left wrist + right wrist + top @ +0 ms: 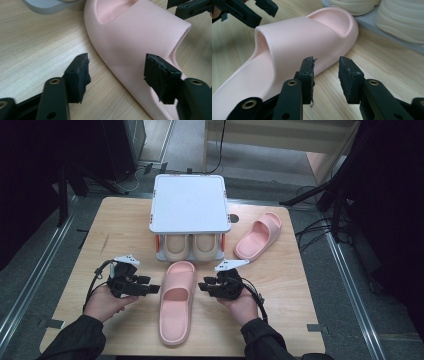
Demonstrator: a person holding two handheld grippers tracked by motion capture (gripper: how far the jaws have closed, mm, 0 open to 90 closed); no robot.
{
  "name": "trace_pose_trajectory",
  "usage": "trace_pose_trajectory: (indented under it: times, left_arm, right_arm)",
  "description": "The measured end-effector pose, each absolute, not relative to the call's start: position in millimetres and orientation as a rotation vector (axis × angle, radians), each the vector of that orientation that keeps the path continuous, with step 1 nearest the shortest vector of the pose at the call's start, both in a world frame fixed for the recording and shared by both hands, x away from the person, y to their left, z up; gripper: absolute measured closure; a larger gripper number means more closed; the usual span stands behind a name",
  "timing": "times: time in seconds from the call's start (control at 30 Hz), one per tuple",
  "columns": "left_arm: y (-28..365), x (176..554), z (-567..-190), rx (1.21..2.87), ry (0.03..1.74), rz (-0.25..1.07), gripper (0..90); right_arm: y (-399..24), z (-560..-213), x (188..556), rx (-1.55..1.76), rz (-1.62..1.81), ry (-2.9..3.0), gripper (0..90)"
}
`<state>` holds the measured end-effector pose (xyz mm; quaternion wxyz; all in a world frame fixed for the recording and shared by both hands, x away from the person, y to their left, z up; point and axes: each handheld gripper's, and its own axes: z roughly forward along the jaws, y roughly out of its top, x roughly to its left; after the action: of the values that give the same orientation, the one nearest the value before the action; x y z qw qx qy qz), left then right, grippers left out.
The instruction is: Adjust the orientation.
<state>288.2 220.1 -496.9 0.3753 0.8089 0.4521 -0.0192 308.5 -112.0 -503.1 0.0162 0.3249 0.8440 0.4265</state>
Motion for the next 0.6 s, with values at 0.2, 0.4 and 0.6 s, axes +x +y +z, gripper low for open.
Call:
trace_pose_trajectory:
  times: [0.2,0.4,0.6]
  left_arm:
    - [224,296,-496,2.073,1.136,-0.049,31.0]
    - [226,301,-494,2.078,1.133,-0.044,29.7]
    - [228,303,-493,2.076,1.142,-0.044,29.7]
  right_arm:
    - [-126,-498,311,1.046,1.355,2.605,59.2]
    - [-140,-493,316,1.054,1.347,2.581,55.3]
    - [-161,-489,327,1.112,1.373,2.543,46.9]
